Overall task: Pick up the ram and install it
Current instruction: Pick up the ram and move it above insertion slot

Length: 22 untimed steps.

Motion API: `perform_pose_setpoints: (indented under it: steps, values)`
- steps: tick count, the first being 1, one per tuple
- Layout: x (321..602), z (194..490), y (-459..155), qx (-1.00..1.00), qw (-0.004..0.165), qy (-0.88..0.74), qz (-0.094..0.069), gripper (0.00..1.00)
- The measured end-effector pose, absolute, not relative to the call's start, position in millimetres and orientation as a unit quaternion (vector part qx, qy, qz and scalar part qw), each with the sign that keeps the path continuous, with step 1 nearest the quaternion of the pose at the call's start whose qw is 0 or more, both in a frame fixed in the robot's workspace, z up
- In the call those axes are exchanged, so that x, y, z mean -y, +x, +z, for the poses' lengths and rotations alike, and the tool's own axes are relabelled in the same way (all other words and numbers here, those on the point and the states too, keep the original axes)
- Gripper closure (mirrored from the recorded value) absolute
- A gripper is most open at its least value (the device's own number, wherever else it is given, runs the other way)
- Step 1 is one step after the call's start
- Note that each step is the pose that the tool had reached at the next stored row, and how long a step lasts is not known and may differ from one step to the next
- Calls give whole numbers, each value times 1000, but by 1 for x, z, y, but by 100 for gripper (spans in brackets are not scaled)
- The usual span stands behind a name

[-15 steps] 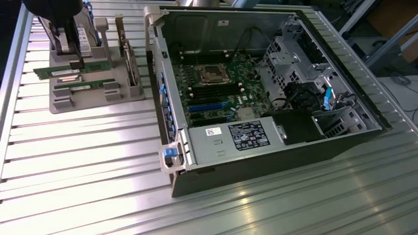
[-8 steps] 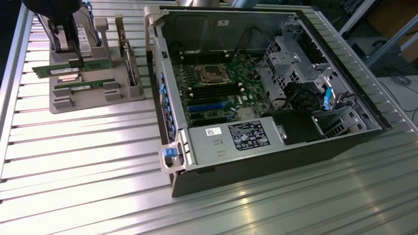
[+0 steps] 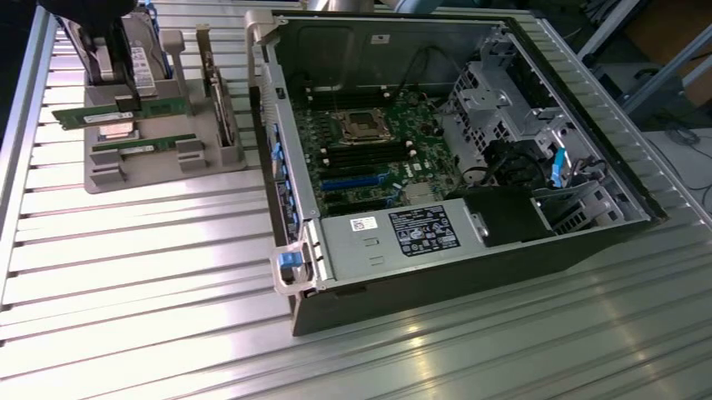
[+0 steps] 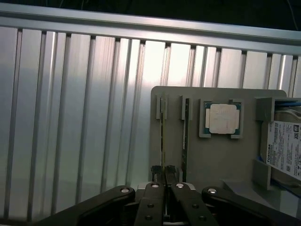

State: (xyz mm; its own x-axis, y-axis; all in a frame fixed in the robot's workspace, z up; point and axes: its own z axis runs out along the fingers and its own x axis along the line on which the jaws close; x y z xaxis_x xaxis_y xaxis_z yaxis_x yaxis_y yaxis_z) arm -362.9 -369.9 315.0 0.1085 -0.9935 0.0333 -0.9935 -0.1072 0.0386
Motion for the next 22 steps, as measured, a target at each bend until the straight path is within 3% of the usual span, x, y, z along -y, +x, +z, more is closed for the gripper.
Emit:
perform_pose_setpoints:
  steps: [22]
  values:
    - [370, 331, -363, 668, 26, 744, -1, 88]
